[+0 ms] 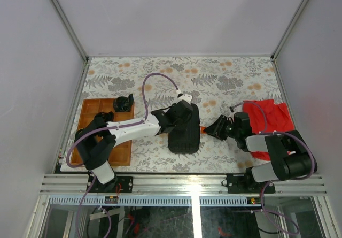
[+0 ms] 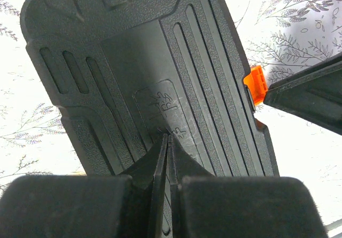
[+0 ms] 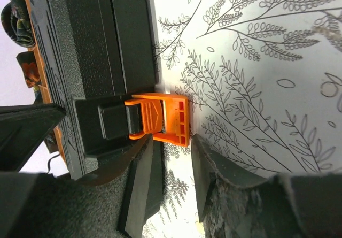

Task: Sort the tools into containers
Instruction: Close the storage box at the center of the board.

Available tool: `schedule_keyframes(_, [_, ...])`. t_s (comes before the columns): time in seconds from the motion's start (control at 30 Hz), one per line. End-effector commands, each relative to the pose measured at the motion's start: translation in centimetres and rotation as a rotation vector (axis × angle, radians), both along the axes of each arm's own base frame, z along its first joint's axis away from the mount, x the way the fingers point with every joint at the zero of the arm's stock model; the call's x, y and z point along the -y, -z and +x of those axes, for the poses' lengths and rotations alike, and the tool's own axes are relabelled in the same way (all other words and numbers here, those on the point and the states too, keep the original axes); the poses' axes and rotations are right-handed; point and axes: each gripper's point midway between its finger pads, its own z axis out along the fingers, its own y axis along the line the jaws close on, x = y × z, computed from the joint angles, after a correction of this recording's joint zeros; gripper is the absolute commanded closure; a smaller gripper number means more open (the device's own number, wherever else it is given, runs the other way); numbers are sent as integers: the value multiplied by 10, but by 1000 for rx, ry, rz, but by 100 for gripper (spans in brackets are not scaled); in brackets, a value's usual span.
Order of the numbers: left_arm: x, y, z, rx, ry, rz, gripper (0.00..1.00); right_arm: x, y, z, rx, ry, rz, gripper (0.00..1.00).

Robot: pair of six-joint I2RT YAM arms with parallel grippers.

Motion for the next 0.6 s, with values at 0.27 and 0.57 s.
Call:
schedule_keyframes(0.27, [-1, 36, -22, -89, 50, 64, 100, -18, -14, 2, 59, -52, 144, 63])
schedule_keyframes(0.57, [1, 39, -24, -99, 59, 68, 100, -29, -55, 6, 215, -78, 294, 65])
